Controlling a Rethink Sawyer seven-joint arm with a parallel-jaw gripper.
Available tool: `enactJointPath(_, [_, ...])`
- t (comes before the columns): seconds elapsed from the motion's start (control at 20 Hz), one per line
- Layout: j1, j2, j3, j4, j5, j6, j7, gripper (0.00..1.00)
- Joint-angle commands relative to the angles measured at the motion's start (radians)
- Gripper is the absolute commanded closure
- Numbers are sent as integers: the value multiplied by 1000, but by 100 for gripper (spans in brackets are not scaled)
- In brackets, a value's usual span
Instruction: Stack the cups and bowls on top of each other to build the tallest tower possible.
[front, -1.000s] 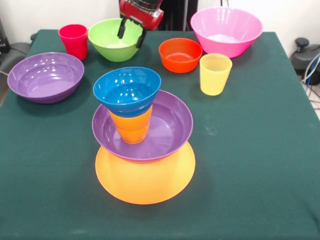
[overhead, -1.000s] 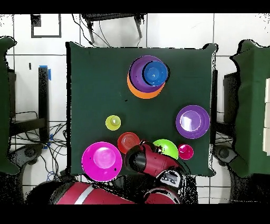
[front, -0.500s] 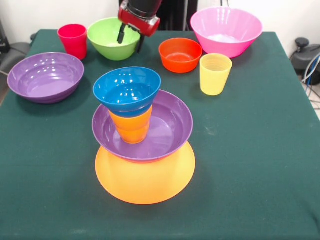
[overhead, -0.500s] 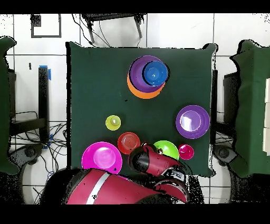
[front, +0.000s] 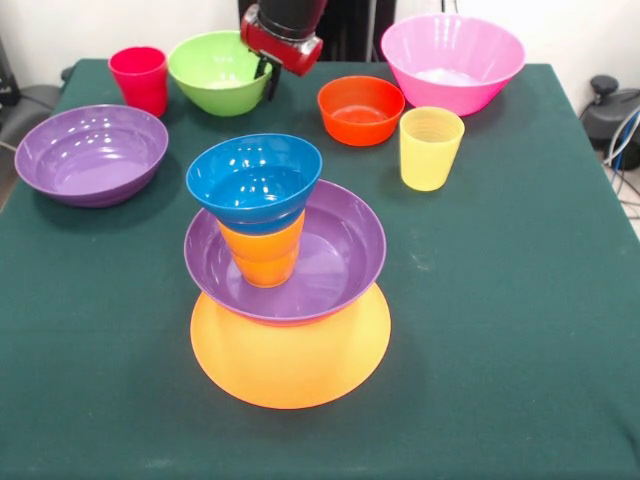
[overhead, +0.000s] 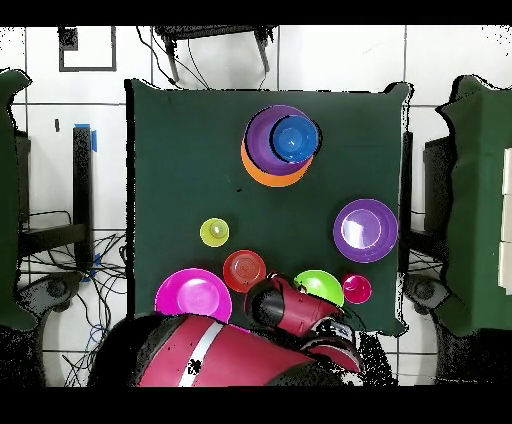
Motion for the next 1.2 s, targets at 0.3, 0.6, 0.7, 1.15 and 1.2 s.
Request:
enactJointPath(0.3, [101,-182,103,-12,50,339,118,100])
enactJointPath(0.6, [242,-242,1,-133,20,481,103,100])
enactJointPath(0.7, [293,-226,-32,-194,4,477,105,100])
enactJointPath(1.15, [383,-186,-97,-415,-26,549,43,100])
enactJointPath(1.2, [367,-199,-78,-428,-27,571,17,100])
